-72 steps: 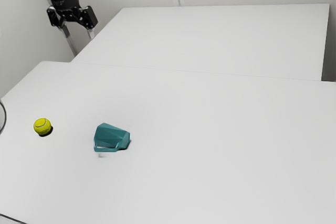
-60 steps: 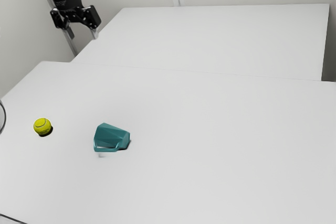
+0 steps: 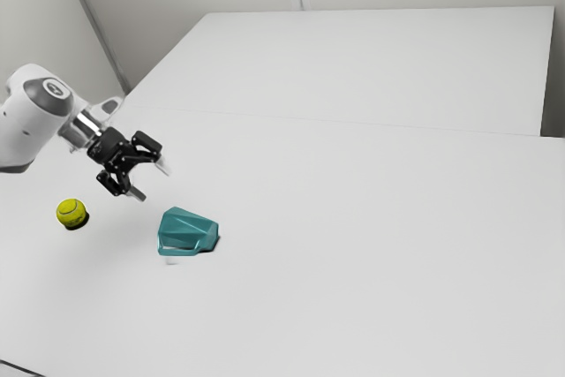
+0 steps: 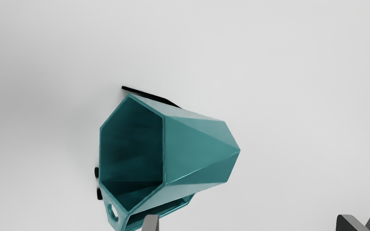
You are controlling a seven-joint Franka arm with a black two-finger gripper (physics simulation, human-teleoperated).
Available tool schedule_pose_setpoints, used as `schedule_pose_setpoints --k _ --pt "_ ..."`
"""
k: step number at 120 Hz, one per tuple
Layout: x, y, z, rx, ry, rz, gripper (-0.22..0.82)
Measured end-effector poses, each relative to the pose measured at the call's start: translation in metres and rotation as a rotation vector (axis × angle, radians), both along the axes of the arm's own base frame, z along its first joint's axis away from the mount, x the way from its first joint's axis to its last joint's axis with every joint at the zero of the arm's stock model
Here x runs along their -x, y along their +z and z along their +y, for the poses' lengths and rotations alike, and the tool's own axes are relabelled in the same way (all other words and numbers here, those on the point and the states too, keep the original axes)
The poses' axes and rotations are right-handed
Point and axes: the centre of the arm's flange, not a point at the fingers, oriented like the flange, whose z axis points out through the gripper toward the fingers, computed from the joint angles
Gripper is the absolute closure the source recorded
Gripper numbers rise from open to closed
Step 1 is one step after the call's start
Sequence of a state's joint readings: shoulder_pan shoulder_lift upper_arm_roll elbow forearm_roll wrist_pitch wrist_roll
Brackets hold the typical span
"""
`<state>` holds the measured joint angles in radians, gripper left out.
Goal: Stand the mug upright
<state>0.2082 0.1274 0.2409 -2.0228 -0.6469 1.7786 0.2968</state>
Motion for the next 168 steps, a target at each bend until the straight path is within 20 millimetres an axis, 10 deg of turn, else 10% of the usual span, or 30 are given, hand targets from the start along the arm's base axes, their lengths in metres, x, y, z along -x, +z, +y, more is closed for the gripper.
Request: schedule_pose_setpoints --k 36,143,168 --pt "0.016 -0.067 0.046 0.184 0.062 -0.087 0.00" --pt "0.038 -0.099 -0.011 0.422 -0.154 -0.260 0.00" --pt "0.041 -0.102 -0.013 0.426 -0.158 -0.275 0.48"
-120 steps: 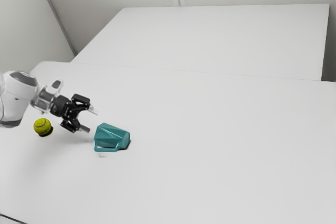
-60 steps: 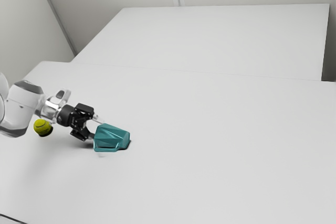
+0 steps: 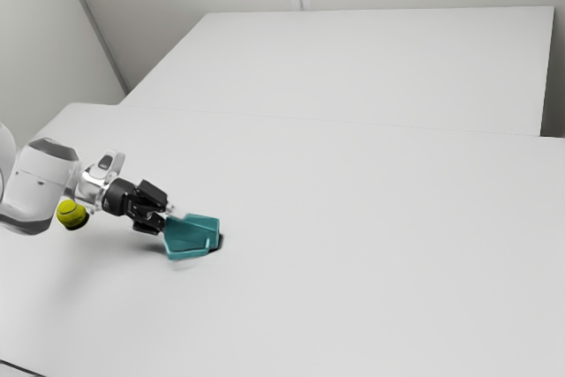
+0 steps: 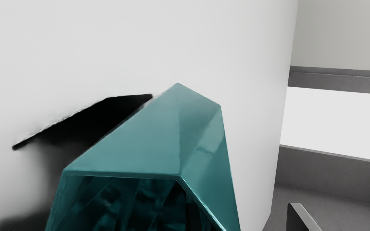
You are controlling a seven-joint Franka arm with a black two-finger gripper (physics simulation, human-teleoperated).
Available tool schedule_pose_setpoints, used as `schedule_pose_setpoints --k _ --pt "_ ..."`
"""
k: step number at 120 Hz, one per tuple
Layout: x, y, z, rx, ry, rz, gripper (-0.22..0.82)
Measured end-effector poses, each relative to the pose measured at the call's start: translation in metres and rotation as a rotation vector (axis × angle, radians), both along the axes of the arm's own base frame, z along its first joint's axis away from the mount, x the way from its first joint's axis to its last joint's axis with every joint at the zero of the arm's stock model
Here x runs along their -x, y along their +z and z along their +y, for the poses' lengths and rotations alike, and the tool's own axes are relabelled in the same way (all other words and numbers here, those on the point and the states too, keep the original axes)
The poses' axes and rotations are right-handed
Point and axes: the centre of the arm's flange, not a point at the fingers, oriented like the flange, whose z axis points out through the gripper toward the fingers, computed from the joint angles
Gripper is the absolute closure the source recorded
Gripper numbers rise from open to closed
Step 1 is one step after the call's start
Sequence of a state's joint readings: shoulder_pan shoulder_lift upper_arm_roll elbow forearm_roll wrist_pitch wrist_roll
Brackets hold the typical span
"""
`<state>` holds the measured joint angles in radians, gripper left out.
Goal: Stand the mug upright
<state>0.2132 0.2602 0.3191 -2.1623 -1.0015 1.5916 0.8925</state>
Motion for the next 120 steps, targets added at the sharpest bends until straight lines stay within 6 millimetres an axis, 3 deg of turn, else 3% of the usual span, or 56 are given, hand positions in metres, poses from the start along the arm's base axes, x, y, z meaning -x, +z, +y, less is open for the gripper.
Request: schedule_pose_setpoints --k 22,48,61,72,106,113,120 --pt "0.005 -0.006 -0.002 0.003 0.002 0.006 0.68" --pt "0.003 -0.004 -0.005 -0.008 -0.003 -0.009 0.73" --pt "-0.007 0.014 -0.015 -0.033 -0.025 -0.055 0.74" --pt "-0.015 0.040 -0.020 -0.061 -0.038 -0.104 0.74" --pt "-0.075 0.149 -0.028 -0.323 -0.203 -0.245 0.74" --pt "-0.088 0.158 -0.036 -0.432 -0.268 -0.244 0.75" --pt "-0.098 0.154 -0.045 -0.559 -0.337 -0.224 0.74"
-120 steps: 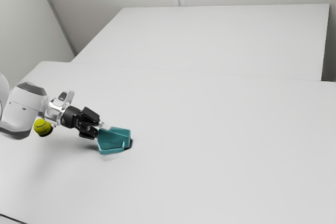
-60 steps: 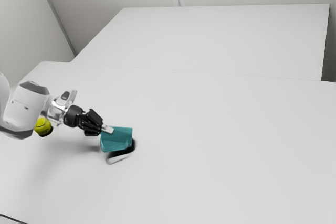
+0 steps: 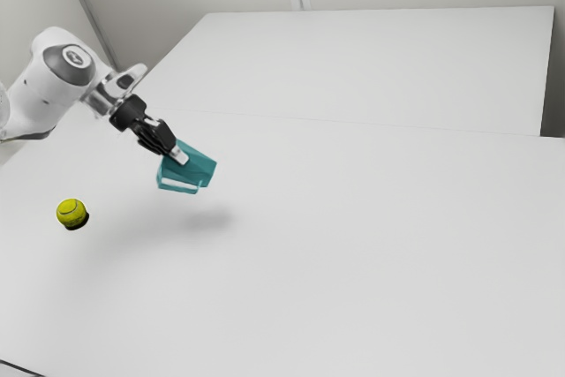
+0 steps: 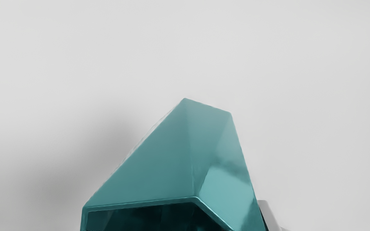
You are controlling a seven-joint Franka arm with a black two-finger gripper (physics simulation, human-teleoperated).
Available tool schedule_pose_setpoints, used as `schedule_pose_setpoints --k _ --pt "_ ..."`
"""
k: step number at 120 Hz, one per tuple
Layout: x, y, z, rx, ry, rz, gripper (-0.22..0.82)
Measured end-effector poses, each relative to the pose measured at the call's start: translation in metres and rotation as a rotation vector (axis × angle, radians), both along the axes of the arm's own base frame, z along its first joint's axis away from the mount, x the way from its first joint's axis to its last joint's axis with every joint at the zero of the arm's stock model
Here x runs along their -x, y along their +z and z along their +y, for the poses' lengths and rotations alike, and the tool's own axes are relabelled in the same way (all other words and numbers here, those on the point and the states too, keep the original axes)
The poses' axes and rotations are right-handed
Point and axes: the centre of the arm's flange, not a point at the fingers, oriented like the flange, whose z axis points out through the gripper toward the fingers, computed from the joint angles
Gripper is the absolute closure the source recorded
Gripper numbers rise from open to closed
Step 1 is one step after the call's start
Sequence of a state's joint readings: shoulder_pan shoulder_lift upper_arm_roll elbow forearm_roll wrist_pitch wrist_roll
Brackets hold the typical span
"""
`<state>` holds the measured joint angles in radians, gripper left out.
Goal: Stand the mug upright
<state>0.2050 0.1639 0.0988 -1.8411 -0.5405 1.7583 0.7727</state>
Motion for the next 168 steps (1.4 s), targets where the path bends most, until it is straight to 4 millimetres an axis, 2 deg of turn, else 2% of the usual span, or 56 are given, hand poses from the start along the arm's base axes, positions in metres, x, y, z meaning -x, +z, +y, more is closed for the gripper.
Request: schedule_pose_setpoints --k 9,25,41,54,65,72,85,95,104,124,153,168 --pt "-0.014 -0.013 -0.004 -0.181 -0.045 -0.002 0.74" --pt "-0.044 -0.033 0.006 -0.459 -0.088 -0.049 0.74" --pt "-0.062 -0.049 0.013 -0.615 -0.088 -0.089 0.75" --pt "-0.083 -0.043 0.012 -0.659 -0.066 -0.065 0.76" --pt "-0.096 -0.033 0.016 -0.649 -0.024 0.020 0.77" --pt "-0.093 -0.032 0.021 -0.619 0.010 0.116 0.77" --pt "-0.082 -0.057 0.022 -0.576 0.042 0.286 0.77" --pt "-0.078 -0.072 0.018 -0.565 0.058 0.355 0.78" --pt "-0.077 -0.078 0.016 -0.565 0.076 0.386 0.78" --pt "-0.081 -0.081 0.010 -0.598 0.109 0.375 0.78" --pt "-0.095 -0.077 0.008 -0.654 0.163 0.271 0.78" --pt "-0.099 -0.082 0.007 -0.664 0.184 0.240 0.78"
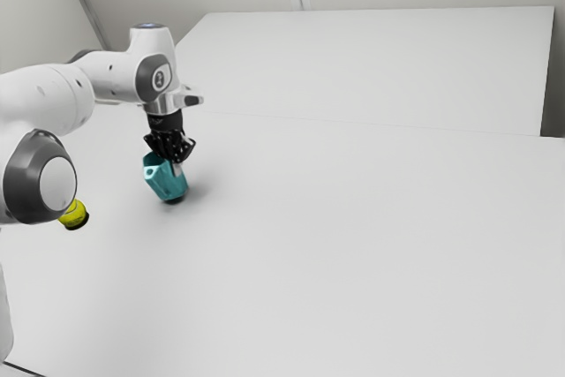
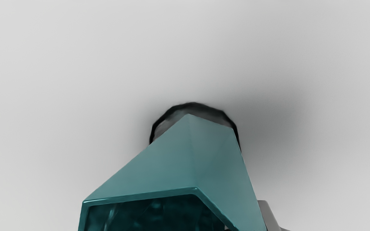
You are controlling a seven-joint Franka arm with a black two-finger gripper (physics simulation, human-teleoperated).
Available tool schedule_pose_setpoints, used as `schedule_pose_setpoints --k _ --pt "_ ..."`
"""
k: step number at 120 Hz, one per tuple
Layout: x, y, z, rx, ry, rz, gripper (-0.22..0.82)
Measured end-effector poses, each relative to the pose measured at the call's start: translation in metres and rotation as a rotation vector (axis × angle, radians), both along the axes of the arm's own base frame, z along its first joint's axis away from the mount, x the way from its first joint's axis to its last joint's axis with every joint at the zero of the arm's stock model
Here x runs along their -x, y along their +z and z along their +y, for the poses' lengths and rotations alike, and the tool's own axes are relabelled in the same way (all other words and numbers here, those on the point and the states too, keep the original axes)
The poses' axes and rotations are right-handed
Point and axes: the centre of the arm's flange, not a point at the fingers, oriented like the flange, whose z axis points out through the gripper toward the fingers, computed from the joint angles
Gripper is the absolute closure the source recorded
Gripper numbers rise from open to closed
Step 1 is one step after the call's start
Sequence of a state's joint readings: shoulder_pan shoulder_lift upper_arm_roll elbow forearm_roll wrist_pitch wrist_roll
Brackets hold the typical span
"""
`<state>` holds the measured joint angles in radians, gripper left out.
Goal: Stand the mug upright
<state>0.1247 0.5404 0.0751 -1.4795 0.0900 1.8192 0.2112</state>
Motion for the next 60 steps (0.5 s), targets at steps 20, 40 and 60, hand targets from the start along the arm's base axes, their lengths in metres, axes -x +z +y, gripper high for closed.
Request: schedule_pose_setpoints --k 20,40,60 --pt "0.000 -0.007 -0.002 -0.002 0.016 -0.014 0.52" --pt "-0.001 -0.007 -0.002 -0.003 0.030 -0.027 0.24" --pt "-0.002 0.077 -0.004 -0.007 0.047 -0.103 0.11"
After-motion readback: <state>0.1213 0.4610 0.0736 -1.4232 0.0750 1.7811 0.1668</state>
